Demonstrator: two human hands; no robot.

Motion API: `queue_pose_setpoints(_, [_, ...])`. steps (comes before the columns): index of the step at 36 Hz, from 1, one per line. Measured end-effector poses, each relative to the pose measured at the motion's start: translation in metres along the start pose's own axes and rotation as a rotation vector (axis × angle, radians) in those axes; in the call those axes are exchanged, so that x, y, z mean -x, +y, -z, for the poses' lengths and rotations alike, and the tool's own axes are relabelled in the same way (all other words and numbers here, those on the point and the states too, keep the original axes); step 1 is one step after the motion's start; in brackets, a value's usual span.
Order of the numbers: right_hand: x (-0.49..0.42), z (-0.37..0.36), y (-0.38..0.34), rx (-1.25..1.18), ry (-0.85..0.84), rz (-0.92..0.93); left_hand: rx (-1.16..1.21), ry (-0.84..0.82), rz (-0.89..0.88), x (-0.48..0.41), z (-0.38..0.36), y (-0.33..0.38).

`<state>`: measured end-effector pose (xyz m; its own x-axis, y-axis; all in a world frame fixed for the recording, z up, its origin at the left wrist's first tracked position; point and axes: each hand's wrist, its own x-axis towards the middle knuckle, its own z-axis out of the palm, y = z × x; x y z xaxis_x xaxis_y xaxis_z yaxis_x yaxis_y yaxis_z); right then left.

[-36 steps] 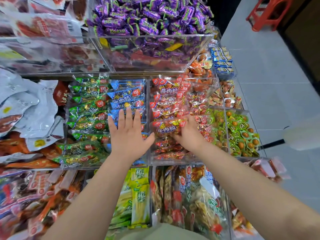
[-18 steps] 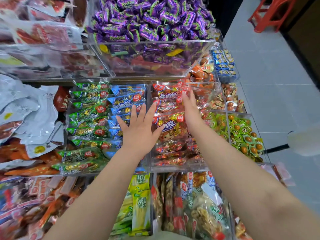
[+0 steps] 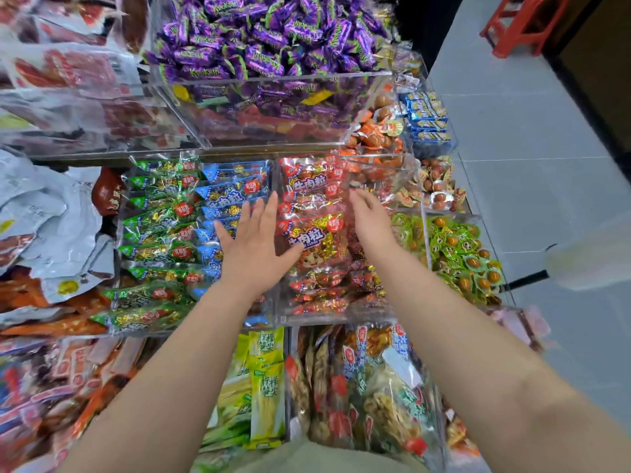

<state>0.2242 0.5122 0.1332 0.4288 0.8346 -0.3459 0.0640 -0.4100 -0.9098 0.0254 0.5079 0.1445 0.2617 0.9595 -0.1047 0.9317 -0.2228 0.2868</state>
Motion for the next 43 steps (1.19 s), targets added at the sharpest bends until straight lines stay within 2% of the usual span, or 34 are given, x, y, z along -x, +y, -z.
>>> queue_pose_setpoints(2, [0.016,0.009,0.006,-0.018,0.047,-0.008,0.148,0.047,-0.008,0.008,0.007,0.001])
queue_pose_setpoints(4, [0.032,0.018,0.014,-0.047,0.086,-0.029,0.341,0.181,-0.067,0.021,0.016,0.005])
queue_pose_setpoints(6, [0.050,0.027,0.024,-0.097,0.106,-0.045,0.410,0.350,-0.188,0.038,0.022,0.009])
queue_pose_setpoints(8, [0.070,0.036,0.033,-0.180,0.119,-0.031,0.502,0.391,-0.228,0.057,0.023,0.015])
queue_pose_setpoints(12, [0.117,0.053,0.059,-0.273,0.201,-0.025,0.745,0.035,-0.229,0.096,0.010,0.028])
queue_pose_setpoints(17, [0.189,0.067,0.121,-0.391,0.368,-0.190,0.693,-0.456,-0.193,0.136,-0.023,0.037])
queue_pose_setpoints(20, [0.240,0.071,0.171,-0.455,0.474,-0.345,0.591,-0.730,-0.080,0.158,-0.054,0.039])
queue_pose_setpoints(25, [0.348,0.078,0.252,-0.526,0.603,-0.640,0.530,-1.034,0.226,0.200,-0.116,0.036])
queue_pose_setpoints(27, [0.394,0.077,0.280,-0.601,0.671,-0.765,0.478,-1.098,0.293,0.215,-0.142,0.030])
queue_pose_setpoints(31, [0.481,0.071,0.328,-0.778,0.796,-0.967,0.274,-1.236,0.287,0.246,-0.179,0.028])
queue_pose_setpoints(39, [0.604,0.060,0.398,-1.133,0.999,-1.136,-0.102,-1.227,-0.011,0.314,-0.212,0.092])
queue_pose_setpoints(43, [0.641,0.101,0.422,-1.175,1.048,-1.086,-0.177,-1.207,-0.175,0.349,-0.230,0.135])
